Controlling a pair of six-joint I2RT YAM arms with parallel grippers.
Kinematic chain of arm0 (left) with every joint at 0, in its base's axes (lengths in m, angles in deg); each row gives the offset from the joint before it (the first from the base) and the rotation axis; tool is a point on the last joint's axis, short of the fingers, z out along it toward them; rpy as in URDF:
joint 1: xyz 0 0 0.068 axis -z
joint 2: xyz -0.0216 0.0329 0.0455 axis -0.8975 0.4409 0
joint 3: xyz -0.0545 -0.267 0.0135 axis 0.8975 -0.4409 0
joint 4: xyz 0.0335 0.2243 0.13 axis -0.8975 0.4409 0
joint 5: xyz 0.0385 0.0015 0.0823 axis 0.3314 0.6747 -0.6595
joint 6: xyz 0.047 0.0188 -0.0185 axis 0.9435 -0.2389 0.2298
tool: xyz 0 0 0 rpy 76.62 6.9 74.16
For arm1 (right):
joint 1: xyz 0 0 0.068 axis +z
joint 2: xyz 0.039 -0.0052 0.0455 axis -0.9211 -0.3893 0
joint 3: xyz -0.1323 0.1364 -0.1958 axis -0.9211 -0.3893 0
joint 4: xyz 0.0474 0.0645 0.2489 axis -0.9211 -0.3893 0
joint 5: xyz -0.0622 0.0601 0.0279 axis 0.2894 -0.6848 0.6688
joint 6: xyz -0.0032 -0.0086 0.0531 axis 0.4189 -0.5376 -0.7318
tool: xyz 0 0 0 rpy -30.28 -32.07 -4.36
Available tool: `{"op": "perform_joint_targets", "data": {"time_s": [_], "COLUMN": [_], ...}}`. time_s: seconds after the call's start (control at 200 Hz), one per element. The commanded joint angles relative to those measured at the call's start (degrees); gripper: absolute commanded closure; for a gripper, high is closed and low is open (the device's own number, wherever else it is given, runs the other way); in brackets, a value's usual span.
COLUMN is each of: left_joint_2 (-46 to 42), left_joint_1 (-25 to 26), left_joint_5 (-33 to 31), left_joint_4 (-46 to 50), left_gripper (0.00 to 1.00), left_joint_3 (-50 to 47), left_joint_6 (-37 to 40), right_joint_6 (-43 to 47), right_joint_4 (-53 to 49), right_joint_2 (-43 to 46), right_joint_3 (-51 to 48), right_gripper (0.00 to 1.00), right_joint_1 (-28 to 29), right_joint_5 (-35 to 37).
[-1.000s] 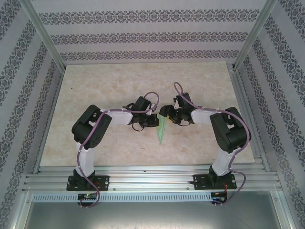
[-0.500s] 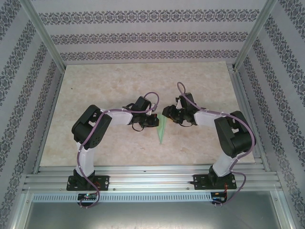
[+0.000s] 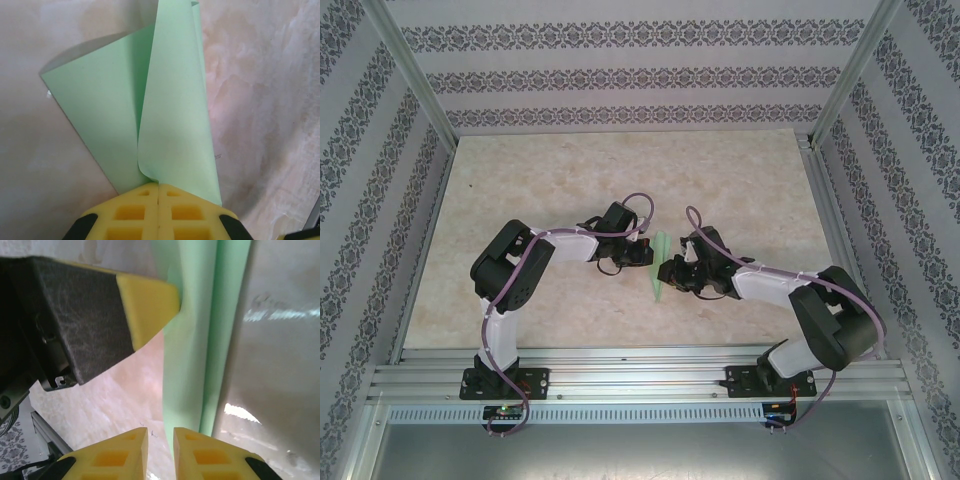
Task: Fold a paper plane with a square sheet of paper (fold left side to right side)
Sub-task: Fold the wing for the fifth time at the center of the table.
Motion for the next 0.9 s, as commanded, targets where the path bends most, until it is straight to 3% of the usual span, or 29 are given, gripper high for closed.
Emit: {"op": "perform_joint_targets", "data": {"time_s": [0.0, 0.894], "left_joint_2": [0.8, 1.7], "left_joint_1": [0.4, 0.4], "left_joint_5": [-0.5, -1.0], "left_joint_4": [1.6, 1.8], "left_gripper": [1.00, 1.00], "left_joint_3": [-0.4, 0.5], "left_joint_6": [1.4, 1.1], "right_joint_6": [-2.5, -3.4], "right_joint_4": [3.0, 6.4], "right_joint_2": [0.6, -6.7], "right_joint_3": [-0.6, 0.1], "right_gripper": [0.79, 0.79], "right_joint_1": [1.6, 4.3], "right_joint_5": [-0.3, -0.1]}}
